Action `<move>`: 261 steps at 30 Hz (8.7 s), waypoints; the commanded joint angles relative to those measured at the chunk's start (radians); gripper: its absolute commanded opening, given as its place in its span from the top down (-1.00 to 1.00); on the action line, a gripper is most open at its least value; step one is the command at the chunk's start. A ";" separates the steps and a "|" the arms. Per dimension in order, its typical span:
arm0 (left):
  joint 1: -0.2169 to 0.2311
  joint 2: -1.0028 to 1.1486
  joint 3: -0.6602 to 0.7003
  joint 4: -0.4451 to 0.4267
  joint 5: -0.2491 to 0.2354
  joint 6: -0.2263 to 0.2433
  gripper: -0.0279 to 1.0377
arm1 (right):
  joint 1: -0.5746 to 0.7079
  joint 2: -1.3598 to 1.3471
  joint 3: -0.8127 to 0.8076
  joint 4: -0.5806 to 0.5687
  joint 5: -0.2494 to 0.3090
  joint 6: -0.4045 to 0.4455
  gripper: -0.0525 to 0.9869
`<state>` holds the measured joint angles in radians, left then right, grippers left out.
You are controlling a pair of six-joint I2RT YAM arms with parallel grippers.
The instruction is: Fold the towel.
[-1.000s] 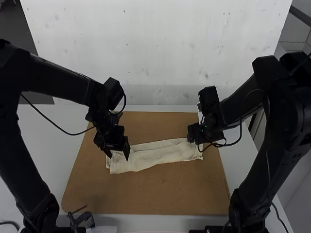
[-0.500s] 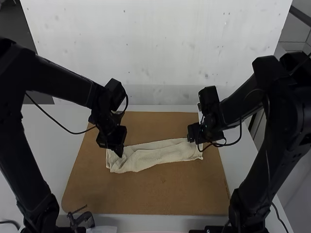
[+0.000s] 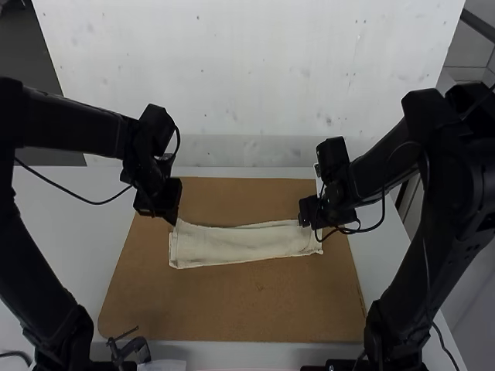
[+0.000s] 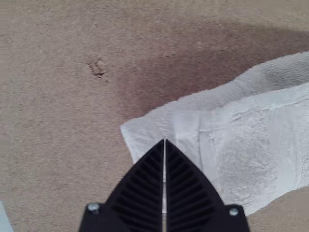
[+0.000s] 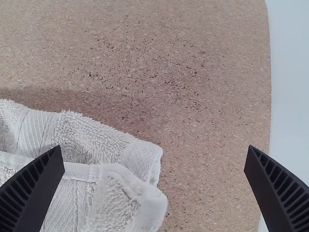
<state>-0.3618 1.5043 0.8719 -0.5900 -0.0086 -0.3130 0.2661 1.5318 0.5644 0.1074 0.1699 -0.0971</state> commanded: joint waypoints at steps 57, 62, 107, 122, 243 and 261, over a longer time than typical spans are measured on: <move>0.270 -0.263 -0.093 0.027 -0.017 0.132 -0.61 | -0.413 0.117 0.196 -0.282 -0.099 -0.046 0.86; 0.270 -0.263 -0.102 0.030 -0.014 0.132 -0.61 | -0.567 0.152 0.241 -0.275 -0.104 -0.144 0.86; 0.435 -0.306 -0.188 0.084 0.058 0.212 -0.61 | 0.443 0.275 0.638 -0.540 0.137 0.370 -0.19; 0.426 -0.306 -0.205 0.102 0.065 0.212 -0.61 | 0.371 0.113 0.512 -0.514 0.126 0.341 0.87; 0.348 -1.110 -0.427 0.219 -0.002 0.215 -0.91 | -0.228 -1.530 -0.210 -0.419 0.105 0.122 -0.96; 0.359 -1.495 -0.648 0.308 0.067 0.342 -0.90 | -0.229 -1.530 -0.276 -0.350 0.062 0.120 -0.96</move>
<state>-0.0124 0.0246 0.2436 -0.3336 0.0170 -0.0036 0.0471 0.0078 0.3050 -0.2630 0.2607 0.0319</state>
